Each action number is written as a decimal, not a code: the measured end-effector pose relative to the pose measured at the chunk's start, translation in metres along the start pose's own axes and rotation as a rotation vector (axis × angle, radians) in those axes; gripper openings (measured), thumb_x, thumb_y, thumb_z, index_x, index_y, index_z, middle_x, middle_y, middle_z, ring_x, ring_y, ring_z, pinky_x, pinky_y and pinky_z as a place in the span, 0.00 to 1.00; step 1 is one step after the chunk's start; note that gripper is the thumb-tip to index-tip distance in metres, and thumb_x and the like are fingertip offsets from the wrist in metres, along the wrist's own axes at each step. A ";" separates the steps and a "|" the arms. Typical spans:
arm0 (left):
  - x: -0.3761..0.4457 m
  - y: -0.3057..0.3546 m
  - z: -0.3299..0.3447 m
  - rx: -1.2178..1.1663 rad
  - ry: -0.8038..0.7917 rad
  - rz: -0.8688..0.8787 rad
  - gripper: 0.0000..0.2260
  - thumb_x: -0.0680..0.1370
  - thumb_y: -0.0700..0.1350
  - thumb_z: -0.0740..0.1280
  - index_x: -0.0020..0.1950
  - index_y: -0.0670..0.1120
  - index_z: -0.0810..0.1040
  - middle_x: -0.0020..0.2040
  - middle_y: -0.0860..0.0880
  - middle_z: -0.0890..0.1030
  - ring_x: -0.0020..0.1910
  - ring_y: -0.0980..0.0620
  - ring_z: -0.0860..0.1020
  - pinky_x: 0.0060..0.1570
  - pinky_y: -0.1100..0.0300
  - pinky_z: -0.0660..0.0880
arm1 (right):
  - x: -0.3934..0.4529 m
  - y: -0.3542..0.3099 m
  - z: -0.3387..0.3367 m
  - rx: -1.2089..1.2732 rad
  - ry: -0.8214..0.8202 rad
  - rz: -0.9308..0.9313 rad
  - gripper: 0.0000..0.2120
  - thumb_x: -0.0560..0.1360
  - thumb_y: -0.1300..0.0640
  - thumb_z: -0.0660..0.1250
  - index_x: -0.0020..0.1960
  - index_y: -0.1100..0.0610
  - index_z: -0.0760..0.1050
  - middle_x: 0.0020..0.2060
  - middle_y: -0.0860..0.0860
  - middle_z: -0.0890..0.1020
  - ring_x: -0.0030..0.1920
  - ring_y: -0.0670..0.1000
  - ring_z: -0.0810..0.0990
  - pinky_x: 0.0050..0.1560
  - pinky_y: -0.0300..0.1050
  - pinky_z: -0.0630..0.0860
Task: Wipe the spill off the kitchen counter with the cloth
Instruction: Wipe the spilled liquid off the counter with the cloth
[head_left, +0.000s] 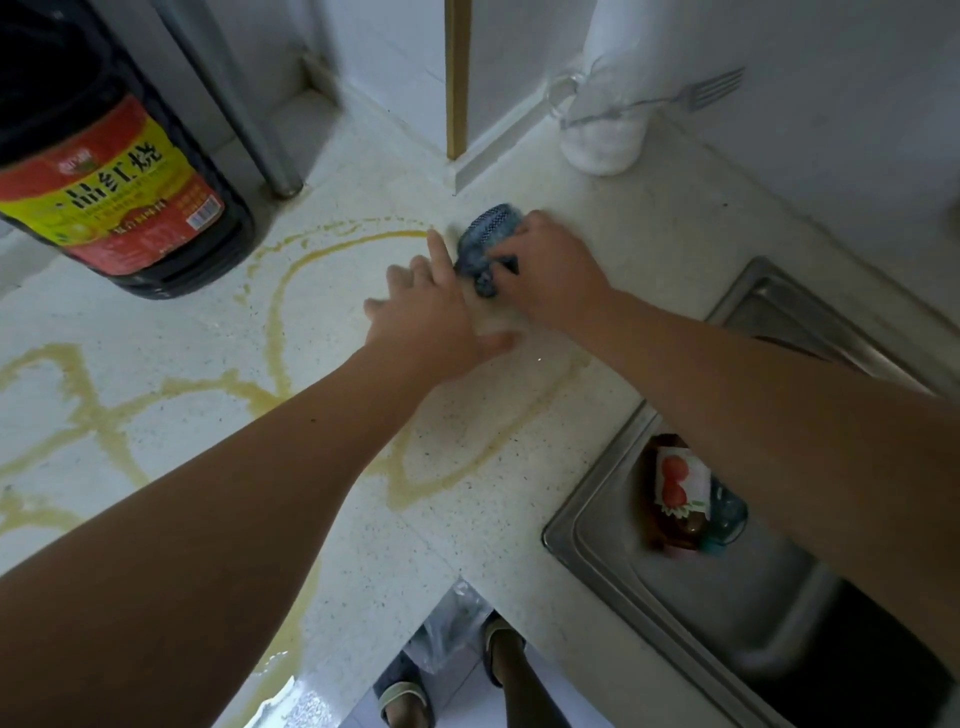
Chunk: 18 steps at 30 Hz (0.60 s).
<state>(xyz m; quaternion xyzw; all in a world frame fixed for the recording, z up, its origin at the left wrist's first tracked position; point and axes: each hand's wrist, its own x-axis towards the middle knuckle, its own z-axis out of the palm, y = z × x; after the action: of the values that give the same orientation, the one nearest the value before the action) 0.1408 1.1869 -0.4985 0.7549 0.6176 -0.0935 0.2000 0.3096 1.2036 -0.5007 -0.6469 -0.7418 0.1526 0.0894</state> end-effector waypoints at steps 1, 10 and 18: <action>0.000 0.000 0.000 0.013 0.000 0.009 0.65 0.66 0.82 0.61 0.82 0.44 0.31 0.84 0.42 0.54 0.81 0.38 0.56 0.69 0.30 0.67 | 0.005 0.012 -0.005 -0.017 0.038 0.057 0.10 0.80 0.55 0.65 0.47 0.56 0.84 0.48 0.57 0.76 0.46 0.56 0.76 0.46 0.47 0.73; -0.002 0.000 0.007 0.031 0.032 0.030 0.57 0.71 0.76 0.61 0.82 0.48 0.31 0.84 0.41 0.52 0.81 0.36 0.53 0.70 0.29 0.65 | -0.018 -0.001 0.009 0.073 0.005 -0.012 0.11 0.80 0.50 0.69 0.54 0.54 0.86 0.52 0.54 0.78 0.46 0.50 0.76 0.49 0.44 0.75; 0.002 0.000 0.000 0.032 0.029 0.051 0.56 0.71 0.77 0.60 0.82 0.50 0.31 0.79 0.37 0.60 0.77 0.33 0.61 0.69 0.33 0.68 | -0.006 0.032 -0.010 0.080 0.144 0.209 0.11 0.82 0.58 0.65 0.47 0.62 0.83 0.46 0.53 0.75 0.44 0.49 0.74 0.46 0.42 0.75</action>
<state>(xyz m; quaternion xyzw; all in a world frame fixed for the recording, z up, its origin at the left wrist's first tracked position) 0.1407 1.1882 -0.4996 0.7748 0.5993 -0.0873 0.1815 0.3437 1.2029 -0.5023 -0.7258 -0.6554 0.1438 0.1519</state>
